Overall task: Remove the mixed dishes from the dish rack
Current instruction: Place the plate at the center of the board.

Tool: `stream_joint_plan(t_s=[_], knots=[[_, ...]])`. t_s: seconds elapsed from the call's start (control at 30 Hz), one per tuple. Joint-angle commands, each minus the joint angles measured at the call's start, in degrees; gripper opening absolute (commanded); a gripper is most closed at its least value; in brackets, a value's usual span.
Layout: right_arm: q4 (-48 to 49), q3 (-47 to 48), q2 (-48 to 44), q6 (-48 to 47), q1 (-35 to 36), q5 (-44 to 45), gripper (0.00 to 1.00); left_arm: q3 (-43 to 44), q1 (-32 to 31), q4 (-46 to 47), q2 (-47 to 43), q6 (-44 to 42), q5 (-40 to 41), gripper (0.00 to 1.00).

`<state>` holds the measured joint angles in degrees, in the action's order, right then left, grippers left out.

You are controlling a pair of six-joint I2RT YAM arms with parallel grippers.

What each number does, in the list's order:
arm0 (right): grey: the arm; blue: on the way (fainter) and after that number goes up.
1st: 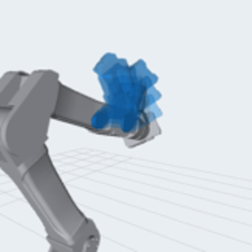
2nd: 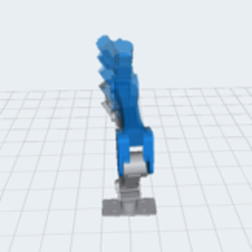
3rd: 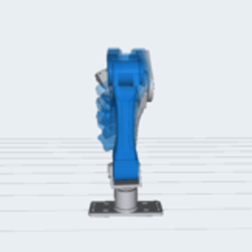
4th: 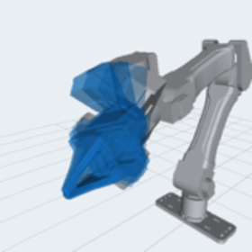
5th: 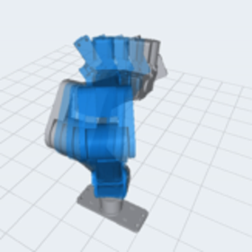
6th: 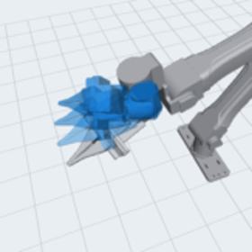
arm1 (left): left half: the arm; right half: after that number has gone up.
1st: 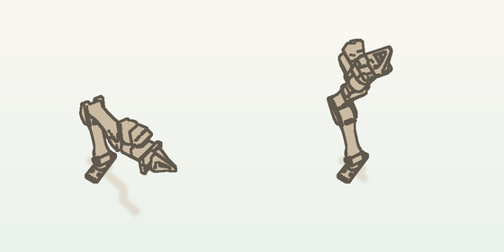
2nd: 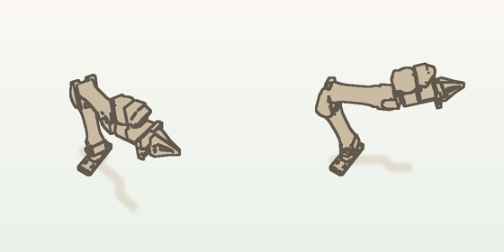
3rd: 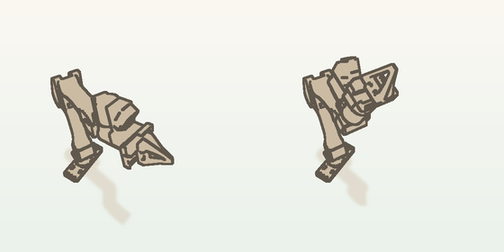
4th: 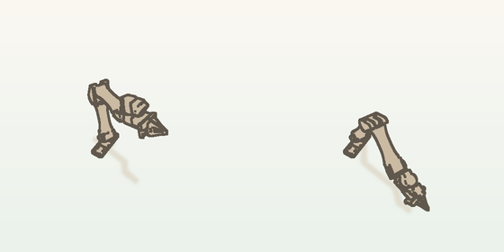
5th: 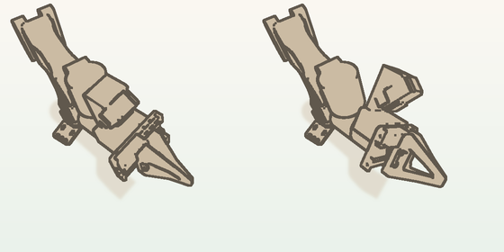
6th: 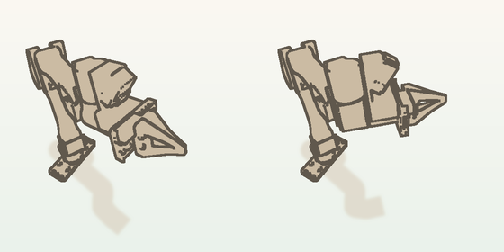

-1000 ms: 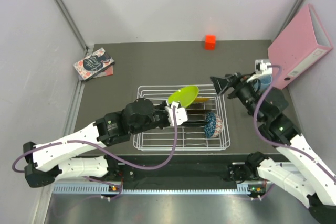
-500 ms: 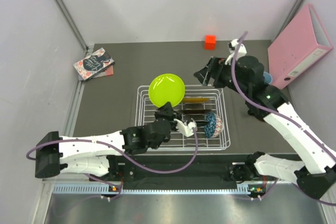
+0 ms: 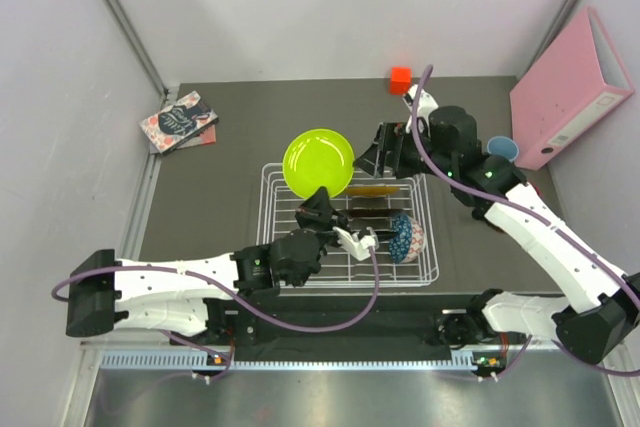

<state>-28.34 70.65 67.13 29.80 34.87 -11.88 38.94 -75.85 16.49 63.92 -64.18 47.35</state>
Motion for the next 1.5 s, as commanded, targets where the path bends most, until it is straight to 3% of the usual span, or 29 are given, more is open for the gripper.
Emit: stream_joint_plan(t_s=[0.0, 0.23, 0.47, 0.73, 0.83, 0.93, 0.97, 1.0, 1.1, 1.13, 1.17, 1.2, 1.23, 1.47], knots=[[6.8, -0.4, -0.4, 0.3, 0.9, -4.2, 0.83, 2.1, -0.5, 0.9, -0.9, 2.6, -1.3, 0.00], [10.1, -0.4, 2.7, 1.2, 0.9, -6.8, 0.78, 2.8, -1.1, -0.2, 0.0, 4.2, -2.0, 0.00], [10.1, -0.2, 7.5, 0.9, 1.0, -7.5, 0.62, 3.2, -2.3, -0.3, 0.9, 5.0, -2.0, 0.00], [11.0, -1.1, 7.6, 0.6, 1.0, -7.0, 0.24, 2.9, -2.6, -0.3, 0.8, 5.6, -2.1, 0.00], [11.0, -1.2, 7.3, 0.6, 1.0, -7.0, 0.00, 3.0, -2.7, -0.1, 0.7, 6.3, -1.5, 0.00], [11.6, -1.7, 6.4, 0.6, 0.9, -6.8, 0.00, 3.2, -2.6, 2.6, 0.7, 7.1, 0.8, 0.02], [12.0, -1.9, 5.9, 1.0, 1.0, -6.5, 0.00, 3.4, -2.7, 3.5, 0.8, 7.6, 1.7, 0.07], [12.7, -2.3, 5.3, 1.0, 1.0, -5.9, 0.00, 3.6, -2.7, 4.4, 0.6, 8.9, 3.0, 0.22], [13.9, -2.5, 3.4, 1.7, 0.9, -3.4, 0.00, 4.7, -2.5, 4.4, -0.7, 13.4, 4.1, 0.51], [14.0, -2.3, 2.7, 1.9, 0.9, -2.6, 0.00, 5.3, -2.5, 4.5, -1.2, 15.0, 4.5, 0.68], [14.5, -2.1, 2.5, 2.4, 0.8, -1.1, 0.00, 6.3, -2.4, 4.4, -2.4, 18.8, 4.8, 0.77], [15.0, -1.8, 2.3, 2.8, 0.5, -0.5, 0.00, 7.0, -1.4, 3.7, -3.0, 21.4, 4.8, 0.84], [15.5, -1.7, 1.7, 3.2, 0.4, 0.0, 0.00, 8.1, -0.6, -0.8, -3.8, 24.3, 3.8, 0.99], [18.8, 1.9, 4.8, 5.4, -0.5, -0.2, 0.00, 18.3, 10.7, -16.2, -9.5, 51.9, 1.1, 0.99]])
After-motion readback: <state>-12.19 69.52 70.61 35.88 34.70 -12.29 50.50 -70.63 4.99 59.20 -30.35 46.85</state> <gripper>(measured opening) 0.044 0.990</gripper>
